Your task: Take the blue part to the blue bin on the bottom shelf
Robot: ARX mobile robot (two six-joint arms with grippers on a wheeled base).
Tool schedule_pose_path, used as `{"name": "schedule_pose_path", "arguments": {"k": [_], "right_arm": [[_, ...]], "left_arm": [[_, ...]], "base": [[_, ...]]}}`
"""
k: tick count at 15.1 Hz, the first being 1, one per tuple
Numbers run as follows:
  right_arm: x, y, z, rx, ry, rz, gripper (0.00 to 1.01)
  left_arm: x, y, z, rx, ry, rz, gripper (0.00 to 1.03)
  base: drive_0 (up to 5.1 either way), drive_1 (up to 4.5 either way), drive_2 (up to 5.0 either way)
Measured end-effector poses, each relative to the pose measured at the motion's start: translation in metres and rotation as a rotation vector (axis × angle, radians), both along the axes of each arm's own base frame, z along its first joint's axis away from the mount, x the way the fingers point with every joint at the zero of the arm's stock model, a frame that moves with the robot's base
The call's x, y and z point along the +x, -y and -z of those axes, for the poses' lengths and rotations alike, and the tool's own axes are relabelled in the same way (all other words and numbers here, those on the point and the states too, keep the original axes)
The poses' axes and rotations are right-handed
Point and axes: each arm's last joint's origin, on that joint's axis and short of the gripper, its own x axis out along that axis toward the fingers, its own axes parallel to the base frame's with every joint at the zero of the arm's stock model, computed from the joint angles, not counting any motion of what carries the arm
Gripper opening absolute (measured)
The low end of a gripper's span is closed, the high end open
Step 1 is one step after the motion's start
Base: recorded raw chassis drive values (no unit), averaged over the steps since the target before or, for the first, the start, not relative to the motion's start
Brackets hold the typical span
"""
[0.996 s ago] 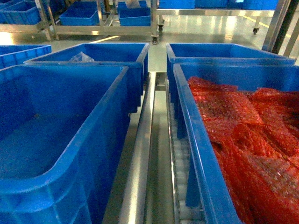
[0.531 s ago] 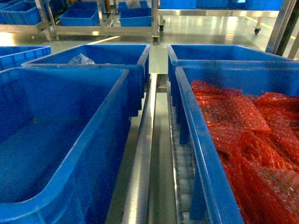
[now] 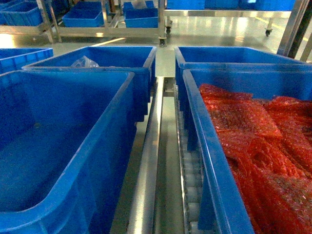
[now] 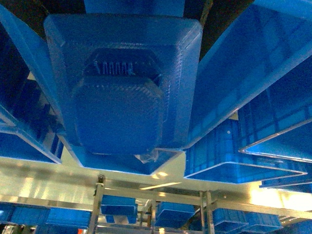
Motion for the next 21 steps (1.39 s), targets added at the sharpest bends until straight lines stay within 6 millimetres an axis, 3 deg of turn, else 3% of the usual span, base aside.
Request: {"name": "schedule_pose_path", "arguments": {"k": [19, 21], "right_arm": [[0.000, 0.000, 0.000, 0.000, 0.000, 0.000, 0.98], [0.000, 0.000, 0.000, 0.000, 0.000, 0.000, 0.98]], "left_arm": [[0.001, 0.003, -0.004, 0.046, 0.028, -0.036, 0.43], [0.035, 0.006, -0.012, 0.034, 0.059, -0.012, 0.43]], "base": [[0.0, 0.00, 0.0], [0.0, 0.00, 0.0]]}}
